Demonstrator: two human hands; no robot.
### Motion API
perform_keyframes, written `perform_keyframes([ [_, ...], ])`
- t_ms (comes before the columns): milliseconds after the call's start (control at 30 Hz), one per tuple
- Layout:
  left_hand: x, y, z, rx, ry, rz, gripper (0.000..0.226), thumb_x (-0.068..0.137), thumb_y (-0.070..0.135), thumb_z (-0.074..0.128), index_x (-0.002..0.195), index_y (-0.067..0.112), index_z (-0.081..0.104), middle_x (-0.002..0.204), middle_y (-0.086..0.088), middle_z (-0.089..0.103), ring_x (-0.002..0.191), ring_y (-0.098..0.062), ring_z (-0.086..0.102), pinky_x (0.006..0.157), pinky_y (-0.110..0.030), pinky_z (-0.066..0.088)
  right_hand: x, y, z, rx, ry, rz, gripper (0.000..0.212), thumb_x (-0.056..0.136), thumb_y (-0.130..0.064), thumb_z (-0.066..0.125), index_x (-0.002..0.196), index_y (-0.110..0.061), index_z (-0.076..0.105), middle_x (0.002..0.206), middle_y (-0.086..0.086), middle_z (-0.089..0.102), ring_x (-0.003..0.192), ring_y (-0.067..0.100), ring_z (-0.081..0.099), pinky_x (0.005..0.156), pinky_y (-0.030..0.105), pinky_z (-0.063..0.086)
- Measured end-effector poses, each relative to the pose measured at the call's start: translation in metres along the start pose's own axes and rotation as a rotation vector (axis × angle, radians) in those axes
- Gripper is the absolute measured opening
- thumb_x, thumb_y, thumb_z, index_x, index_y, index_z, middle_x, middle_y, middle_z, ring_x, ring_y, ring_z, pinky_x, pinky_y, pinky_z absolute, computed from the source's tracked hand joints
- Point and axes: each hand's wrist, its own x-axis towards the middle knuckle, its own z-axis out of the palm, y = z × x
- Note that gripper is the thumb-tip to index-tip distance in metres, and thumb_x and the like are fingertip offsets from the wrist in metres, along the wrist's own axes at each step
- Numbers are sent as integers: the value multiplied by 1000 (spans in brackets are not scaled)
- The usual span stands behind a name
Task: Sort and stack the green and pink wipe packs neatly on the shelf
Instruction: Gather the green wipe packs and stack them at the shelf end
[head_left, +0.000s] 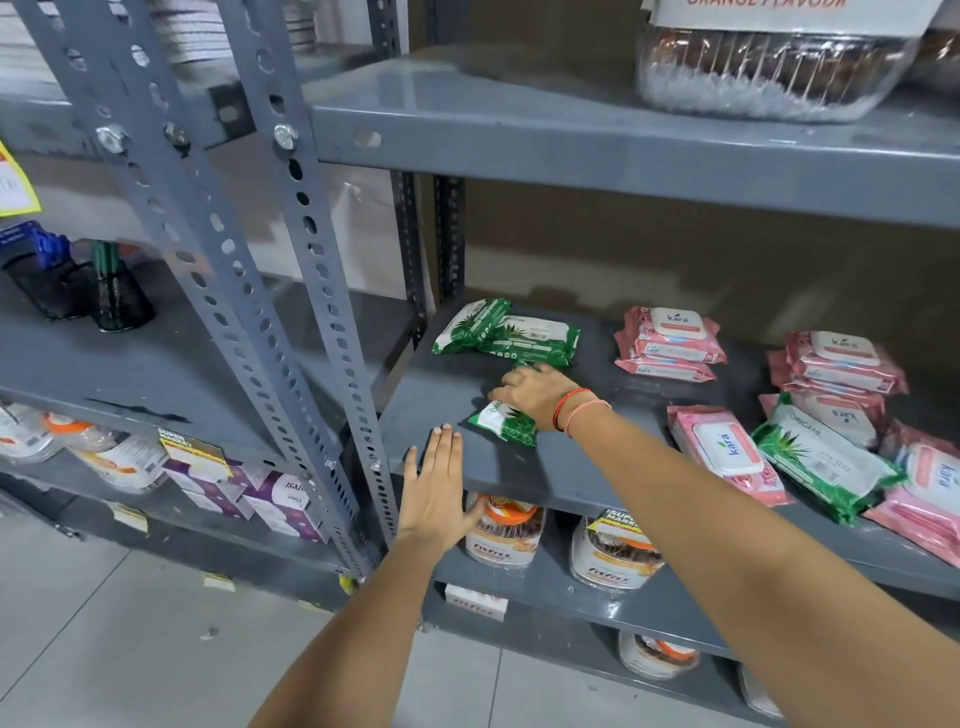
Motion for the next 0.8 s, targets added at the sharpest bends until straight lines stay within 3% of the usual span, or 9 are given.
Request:
perform_keyframes([
  [133,3,-13,3,11,-15,67,90,89,61,33,145,3,-8,157,-13,-5,144,-25,-6,116,-44,2,-4,11,-4,101,-78,17,101,74,2,72,151,-26,12,159,12,10,146,30,13,116,48,19],
  [200,5,-15,4,12,-23,78,92,88,62,34,145,3,-8,157,-13,-6,144,-25,-7,116,-44,1,-7,19,-10,133,-113,1,102,73,-5,76,151,-26,13,159,11,8,146,29,12,116,49,20],
  [467,7,-9,6,-56,-37,38,104,82,69,40,144,4,-11,157,-13,-6,144,-25,-10,113,-44,-8,-10,13,-4,311,-97,19,85,78,-23,75,148,-27,26,153,11,28,140,28,28,111,43,34],
  [633,5,-5,4,-61,-24,15,105,80,70,41,145,5,-11,157,-12,-7,143,-25,-11,113,-44,-9,-13,-5,3,413,19,216,87,71,-55,73,145,-30,35,133,10,43,128,29,36,100,45,40],
  [800,5,-1,2,-19,-32,-33,107,79,73,38,145,2,-8,157,-14,-10,143,-28,-12,115,-48,-2,-13,-29,14,471,115,406,83,69,-64,68,139,-26,44,129,12,44,126,30,34,97,45,42],
])
